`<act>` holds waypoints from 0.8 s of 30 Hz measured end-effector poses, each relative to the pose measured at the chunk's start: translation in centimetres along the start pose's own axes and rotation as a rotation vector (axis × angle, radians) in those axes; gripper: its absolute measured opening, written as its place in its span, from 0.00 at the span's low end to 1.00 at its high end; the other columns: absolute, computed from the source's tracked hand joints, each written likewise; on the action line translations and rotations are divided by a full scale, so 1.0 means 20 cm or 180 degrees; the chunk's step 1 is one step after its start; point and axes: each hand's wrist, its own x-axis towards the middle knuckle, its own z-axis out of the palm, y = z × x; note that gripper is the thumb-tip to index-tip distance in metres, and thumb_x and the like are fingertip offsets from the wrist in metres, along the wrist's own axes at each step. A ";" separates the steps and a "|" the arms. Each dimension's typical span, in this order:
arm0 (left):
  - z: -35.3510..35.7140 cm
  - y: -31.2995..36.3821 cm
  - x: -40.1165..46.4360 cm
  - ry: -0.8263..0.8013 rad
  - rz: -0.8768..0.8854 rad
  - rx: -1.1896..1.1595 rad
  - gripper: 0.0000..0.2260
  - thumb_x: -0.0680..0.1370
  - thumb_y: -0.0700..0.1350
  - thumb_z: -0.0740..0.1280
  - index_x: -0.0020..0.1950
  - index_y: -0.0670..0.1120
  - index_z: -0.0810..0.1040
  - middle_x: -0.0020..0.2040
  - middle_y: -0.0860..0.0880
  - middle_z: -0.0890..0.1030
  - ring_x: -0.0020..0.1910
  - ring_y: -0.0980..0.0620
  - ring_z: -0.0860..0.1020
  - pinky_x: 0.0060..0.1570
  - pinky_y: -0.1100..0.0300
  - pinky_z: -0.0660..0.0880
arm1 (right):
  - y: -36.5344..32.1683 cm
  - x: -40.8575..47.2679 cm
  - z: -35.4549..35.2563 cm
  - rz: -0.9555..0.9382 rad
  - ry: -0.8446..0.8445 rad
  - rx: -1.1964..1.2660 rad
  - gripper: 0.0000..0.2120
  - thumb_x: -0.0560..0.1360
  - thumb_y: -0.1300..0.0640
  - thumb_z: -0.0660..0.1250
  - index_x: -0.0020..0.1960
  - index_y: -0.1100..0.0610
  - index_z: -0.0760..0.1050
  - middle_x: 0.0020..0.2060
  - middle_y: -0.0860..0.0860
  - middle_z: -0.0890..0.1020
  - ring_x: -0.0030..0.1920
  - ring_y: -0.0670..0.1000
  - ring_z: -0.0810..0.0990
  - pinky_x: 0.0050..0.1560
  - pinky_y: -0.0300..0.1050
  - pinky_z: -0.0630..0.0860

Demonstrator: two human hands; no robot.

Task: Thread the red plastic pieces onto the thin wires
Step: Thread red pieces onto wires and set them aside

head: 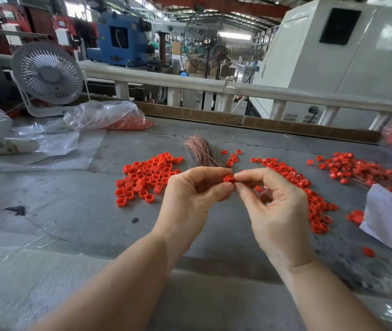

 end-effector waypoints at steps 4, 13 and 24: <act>-0.01 0.00 0.00 -0.0003 0.0081 0.0122 0.10 0.70 0.29 0.69 0.47 0.40 0.81 0.38 0.47 0.83 0.38 0.55 0.81 0.41 0.66 0.78 | 0.00 0.00 0.00 0.0027 -0.0001 0.0043 0.09 0.69 0.62 0.70 0.41 0.48 0.78 0.35 0.40 0.80 0.35 0.40 0.77 0.33 0.31 0.69; -0.01 -0.01 0.00 -0.0016 -0.0138 -0.0099 0.09 0.70 0.32 0.69 0.46 0.44 0.82 0.38 0.50 0.84 0.38 0.55 0.81 0.41 0.65 0.78 | 0.00 0.00 0.00 0.0107 -0.0021 0.0106 0.08 0.69 0.62 0.70 0.41 0.49 0.78 0.34 0.42 0.80 0.33 0.41 0.76 0.33 0.32 0.68; -0.02 0.00 0.02 -0.0221 -0.1333 -0.1833 0.09 0.67 0.37 0.66 0.40 0.43 0.85 0.36 0.46 0.83 0.32 0.55 0.81 0.36 0.64 0.79 | -0.01 0.01 -0.01 -0.0114 0.0008 -0.0021 0.08 0.71 0.64 0.68 0.44 0.52 0.79 0.38 0.44 0.80 0.38 0.41 0.77 0.36 0.30 0.68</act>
